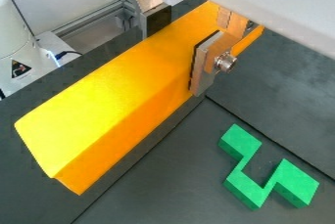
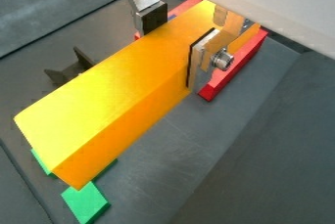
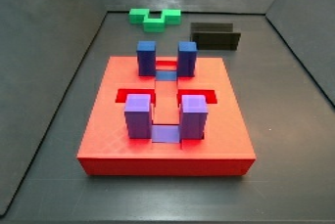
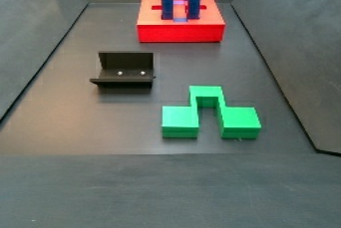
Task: Pick up the yellow object. Move up. Move to above the board. Insert the yellow object.
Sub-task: Move to above the board.
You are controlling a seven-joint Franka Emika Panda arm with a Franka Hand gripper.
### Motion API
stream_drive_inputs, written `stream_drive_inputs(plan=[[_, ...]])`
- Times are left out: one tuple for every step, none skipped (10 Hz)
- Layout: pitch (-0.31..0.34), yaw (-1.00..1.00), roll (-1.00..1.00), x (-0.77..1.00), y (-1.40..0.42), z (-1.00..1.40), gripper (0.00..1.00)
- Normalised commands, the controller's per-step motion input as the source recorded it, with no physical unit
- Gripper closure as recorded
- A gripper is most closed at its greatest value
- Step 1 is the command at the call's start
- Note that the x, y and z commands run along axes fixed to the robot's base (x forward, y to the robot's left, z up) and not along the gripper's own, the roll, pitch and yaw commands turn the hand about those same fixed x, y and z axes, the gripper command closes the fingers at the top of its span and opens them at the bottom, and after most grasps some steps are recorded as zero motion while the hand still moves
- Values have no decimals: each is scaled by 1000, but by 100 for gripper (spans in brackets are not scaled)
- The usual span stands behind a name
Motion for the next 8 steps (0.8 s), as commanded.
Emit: stream_drive_inputs(plan=[[90,-42,39,723,-1400,214,100],[121,-30,99,717,-1400,186,100],[160,6,113,750,-1400,181,100],[168,-7,-3,779,-1400,188,100],[173,2,17,778,-1400,202,100],[161,11,26,786,-1400,206,100],[154,8,7,826,-1400,211,100],[162,5,30,883,-1400,214,100]])
